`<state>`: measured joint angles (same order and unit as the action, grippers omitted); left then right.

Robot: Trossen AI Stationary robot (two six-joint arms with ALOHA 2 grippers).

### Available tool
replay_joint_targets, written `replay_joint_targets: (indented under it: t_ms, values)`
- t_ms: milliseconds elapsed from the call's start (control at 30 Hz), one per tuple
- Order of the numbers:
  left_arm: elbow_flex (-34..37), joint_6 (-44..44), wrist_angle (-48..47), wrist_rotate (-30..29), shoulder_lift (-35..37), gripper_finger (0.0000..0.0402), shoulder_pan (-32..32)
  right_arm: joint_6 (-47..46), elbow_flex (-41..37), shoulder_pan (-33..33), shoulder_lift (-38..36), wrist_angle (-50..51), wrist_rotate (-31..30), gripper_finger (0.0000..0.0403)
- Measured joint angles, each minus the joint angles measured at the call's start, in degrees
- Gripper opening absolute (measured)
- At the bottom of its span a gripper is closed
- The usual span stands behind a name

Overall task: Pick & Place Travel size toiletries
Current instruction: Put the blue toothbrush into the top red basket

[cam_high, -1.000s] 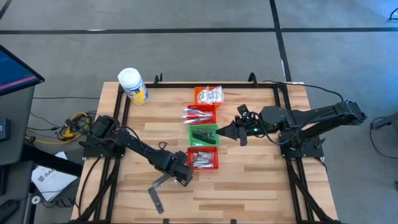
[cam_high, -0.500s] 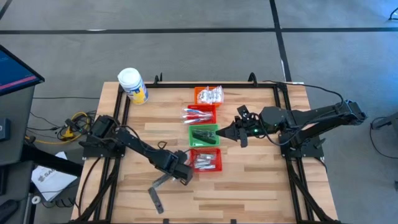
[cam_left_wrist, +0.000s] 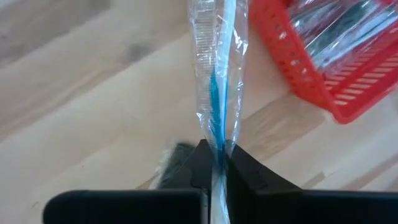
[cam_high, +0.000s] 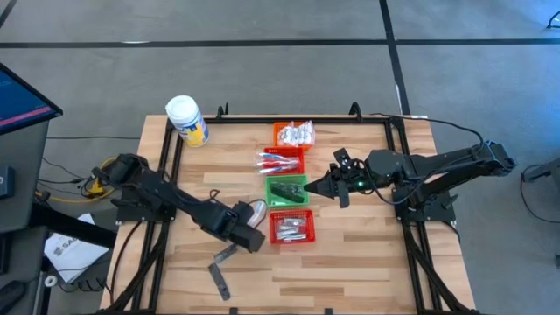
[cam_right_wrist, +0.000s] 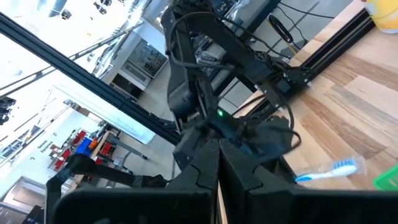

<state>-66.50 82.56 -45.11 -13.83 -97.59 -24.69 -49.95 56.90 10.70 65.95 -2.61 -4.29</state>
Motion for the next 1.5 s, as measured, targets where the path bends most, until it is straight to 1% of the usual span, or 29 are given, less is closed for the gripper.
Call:
replay_joint_targets:
  t_ms: [167, 233, 367, 533, 633, 700, 767, 867, 967, 1067, 1133, 1233, 1367, 1500]
  values:
    - [0.0, -1.09, -0.84, -1.34, 2.82, 0.0007, 0.2, -0.04, 0.0, 0.0, 0.02, -0.31, 0.6, 0.0001]
    - [0.0, -1.32, -1.04, -2.28, 4.15, 0.0007, 0.24, -0.07, 0.0, 0.0, 0.02, -0.93, 1.41, 0.0009]
    - [0.0, -1.4, -1.17, -6.16, 7.13, 0.0007, 0.43, -0.43, 0.0, 0.0, 0.02, -1.31, 1.49, 0.0046]
    - [0.0, -3.57, -0.82, -14.27, 13.27, 0.0006, 1.22, -0.94, 0.0, -0.73, 0.02, -4.52, 1.46, 0.0101]
    - [0.0, -7.56, 0.08, -18.97, 17.83, 0.0006, 2.66, -0.96, 0.0, -2.39, 0.02, -7.14, 1.44, 0.013]
    - [0.0, -11.71, 1.57, -21.77, 20.79, 0.0006, 3.95, -1.04, 0.0, -3.88, 0.02, -9.1, 1.42, 0.0146]
    - [0.0, -17.44, 5.03, -23.6, 23.95, 0.0006, 5.47, -0.46, 0.0, -5.52, 0.02, -11.1, 1.33, 0.016]
    - [0.0, -28.69, 12.3, -23.85, 28.19, 0.0006, 8.37, 1.16, 0.04, -8.32, 0.86, -16.11, 1.31, 0.0175]
    - [-0.02, -38.51, 19.84, -21.59, 31.69, 0.0006, 11.81, 1.69, 0.02, -10.89, 2.66, -22.85, 1.36, 0.0184]
    - [-0.02, -45.99, 26.24, -16.28, 34.34, 0.0006, 15.82, 0.49, 0.08, -12.99, 5.24, -31.13, 1.41, 0.0185]
    - [-0.02, -49.03, 29.74, -11.91, 35.42, 0.0006, 18.6, -1.04, 0.07, -14.28, 7.5, -35.76, 1.9, 0.0183]
    - [-0.02, -52.2, 33.2, -4.54, 36.14, 0.0006, 22.47, -2.99, 1.49, -15.88, 11.46, -40.72, 4.31, 0.0174]
    - [-0.02, -54.11, 34.57, 4.84, 36.07, 0.0006, 26.76, -2.33, 6.36, -16.79, 16.55, -41.26, 8.85, 0.0162]
    - [0.02, -54.07, 34.7, 9.99, 35.37, 0.0006, 28.86, -1.82, 11.93, -17.07, 21.33, -41.0, 13.1, 0.0148]
